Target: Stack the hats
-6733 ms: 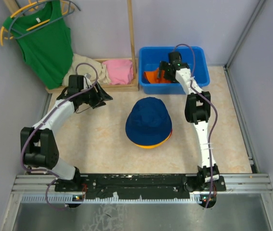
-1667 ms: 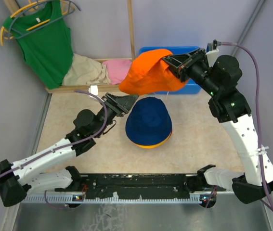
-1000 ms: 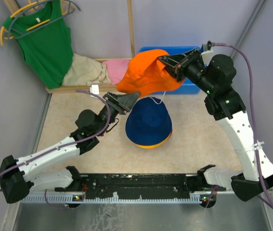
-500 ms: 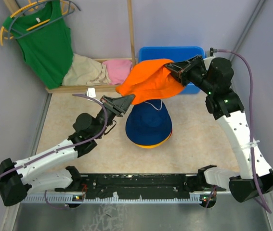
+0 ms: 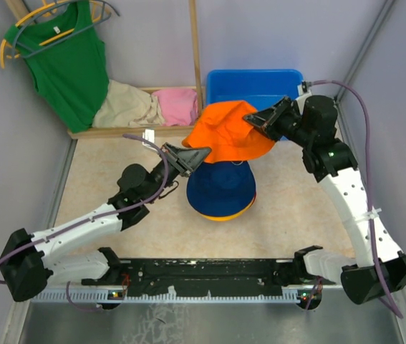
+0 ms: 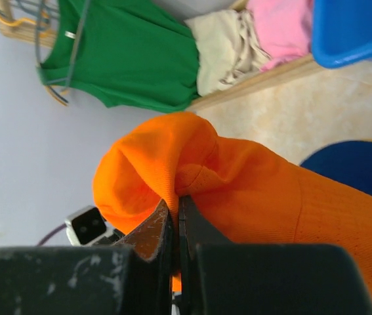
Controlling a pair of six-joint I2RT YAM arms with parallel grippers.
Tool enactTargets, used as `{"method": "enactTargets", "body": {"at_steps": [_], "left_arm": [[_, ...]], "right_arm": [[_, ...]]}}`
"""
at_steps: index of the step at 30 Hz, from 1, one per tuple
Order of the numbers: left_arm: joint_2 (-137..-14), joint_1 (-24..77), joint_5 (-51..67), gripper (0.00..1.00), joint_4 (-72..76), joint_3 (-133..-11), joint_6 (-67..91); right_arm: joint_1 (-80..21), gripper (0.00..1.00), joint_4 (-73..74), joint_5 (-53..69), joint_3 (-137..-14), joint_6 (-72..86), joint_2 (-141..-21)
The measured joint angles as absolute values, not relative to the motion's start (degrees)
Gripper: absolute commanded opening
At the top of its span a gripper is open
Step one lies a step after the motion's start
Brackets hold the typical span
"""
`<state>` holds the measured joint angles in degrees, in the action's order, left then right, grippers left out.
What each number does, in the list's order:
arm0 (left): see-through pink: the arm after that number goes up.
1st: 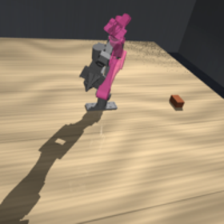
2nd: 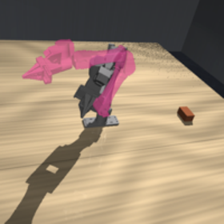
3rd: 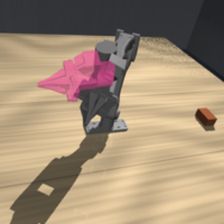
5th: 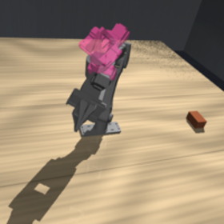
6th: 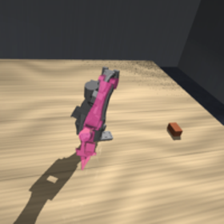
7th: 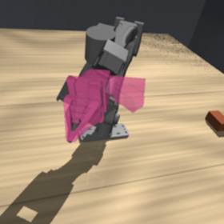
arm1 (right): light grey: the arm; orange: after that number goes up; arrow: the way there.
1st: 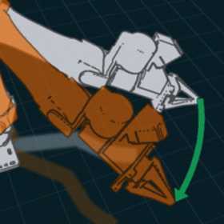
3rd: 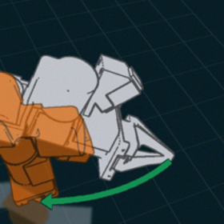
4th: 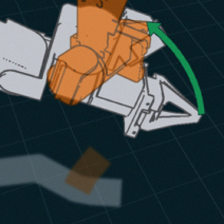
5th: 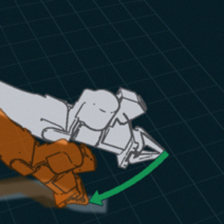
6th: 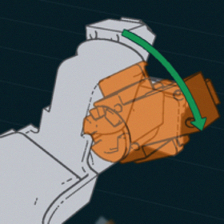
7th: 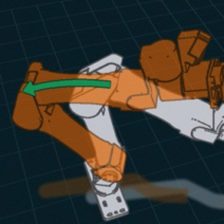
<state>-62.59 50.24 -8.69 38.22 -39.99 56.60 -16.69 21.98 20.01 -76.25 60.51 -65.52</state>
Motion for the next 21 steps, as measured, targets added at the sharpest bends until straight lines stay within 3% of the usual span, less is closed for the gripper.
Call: {"method": "enactTargets", "body": {"at_steps": [7, 21], "left_arm": [[-63.5, 50.2, -3.1, 0.09, 38.2, -38.5, 62.3], [-52.6, 50.1, -0.6, 0.08, 31.4, -31.6, 68.8]], "right_arm": [[-16.7, 0.0, 25.9, 19.7, -71.8, 55.7, -64.2], [-16.7, 0.0, 31.2, 18.3, -71.4, 48.6, -63.2]]}}
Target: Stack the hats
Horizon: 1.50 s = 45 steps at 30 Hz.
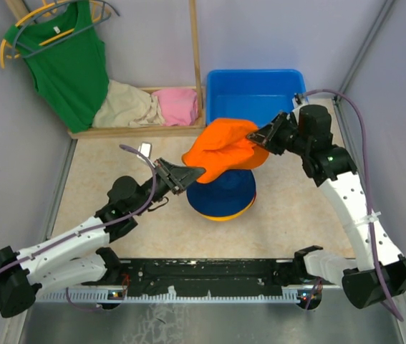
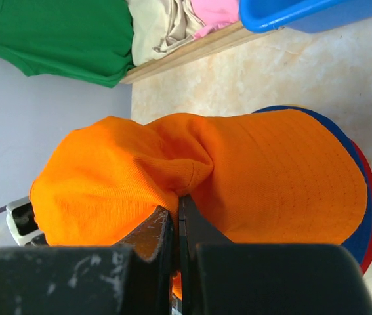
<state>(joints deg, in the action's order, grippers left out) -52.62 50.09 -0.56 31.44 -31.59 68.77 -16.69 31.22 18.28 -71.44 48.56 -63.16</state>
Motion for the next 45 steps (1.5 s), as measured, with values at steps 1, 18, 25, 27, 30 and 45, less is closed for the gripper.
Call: {"method": "enactTargets", "body": {"at_steps": [1, 18, 25, 27, 30, 45], "left_arm": [[-52.9, 50.1, -0.3, 0.08, 30.8, -32.0, 69.0], [-55.1, 50.1, 6.8, 0.05, 26.9, -38.2, 78.4], [-54.3, 50.8, 9.6, 0.04, 23.5, -39.0, 78.9], [-53.0, 50.9, 9.9, 0.04, 23.0, -37.5, 78.9], [-50.3, 51.1, 10.2, 0.05, 22.2, -33.9, 78.6], [-44.2, 51.3, 5.3, 0.1, 20.6, -20.5, 71.8]], "right_arm": [[-16.7, 0.0, 31.6, 18.3, -71.8, 48.4, -63.5], [-16.7, 0.0, 40.3, 20.2, -85.0, 44.6, -70.0], [-16.7, 0.0, 43.1, 21.9, -85.4, 43.5, -70.1], [-16.7, 0.0, 43.0, 22.6, -84.0, 43.2, -69.4], [-16.7, 0.0, 43.4, 23.7, -80.4, 43.0, -67.5], [-17.1, 0.38, 44.2, 25.8, -71.4, 41.0, -65.0]]}}
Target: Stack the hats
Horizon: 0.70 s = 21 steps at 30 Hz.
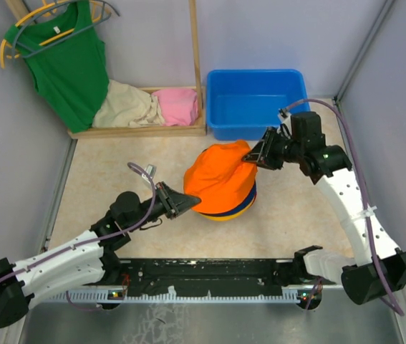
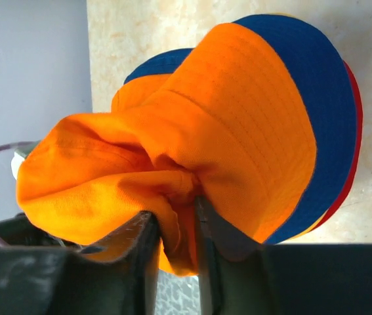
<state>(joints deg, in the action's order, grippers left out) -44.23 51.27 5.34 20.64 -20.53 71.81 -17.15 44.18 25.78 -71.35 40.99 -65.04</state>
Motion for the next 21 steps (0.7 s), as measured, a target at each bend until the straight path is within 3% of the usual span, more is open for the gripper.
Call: {"method": "enactTargets", "body": {"at_steps": [3, 9, 14, 21], "left_arm": [[-44.2, 51.3, 4.2, 0.11, 20.7, -20.3, 71.0], [-44.1, 51.4, 1.3, 0.12, 20.6, -20.0, 70.5], [-44.3, 51.4, -1.5, 0.13, 20.5, -20.0, 70.3], [-47.4, 51.2, -2.8, 0.15, 20.9, -19.9, 69.6]], "right_arm": [[-17.2, 0.58, 44.2, 24.9, -71.4, 39.8, -65.6], [-17.2, 0.75, 46.2, 20.5, -73.3, 36.0, -65.2], [-17.0, 0.82, 46.3, 18.1, -73.1, 34.5, -62.1], [-17.0, 0.81, 40.2, 20.3, -72.7, 35.2, -60.5]]}}
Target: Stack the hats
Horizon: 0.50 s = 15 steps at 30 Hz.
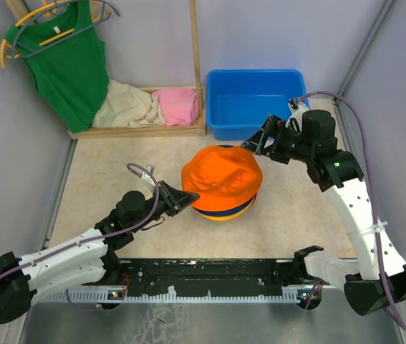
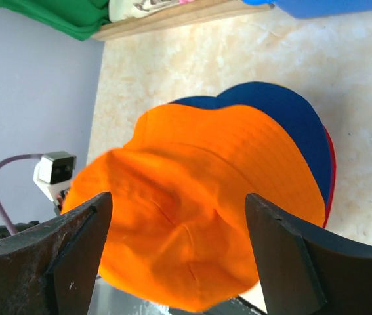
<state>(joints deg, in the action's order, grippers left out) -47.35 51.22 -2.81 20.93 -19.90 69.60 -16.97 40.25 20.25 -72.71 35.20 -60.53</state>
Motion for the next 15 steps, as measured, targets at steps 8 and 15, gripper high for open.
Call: {"method": "enactTargets", "body": {"at_steps": [8, 15], "left_arm": [[-49.8, 51.1, -2.8, 0.16, 22.4, -19.6, 69.5], [-50.0, 50.6, -2.8, 0.16, 22.6, -19.6, 69.7]], "right_arm": [[-18.8, 0.8, 37.8, 23.2, -73.3, 35.4, -65.5], [-21.7, 0.76, 41.6, 24.8, -76.1, 32.6, -68.7]]}}
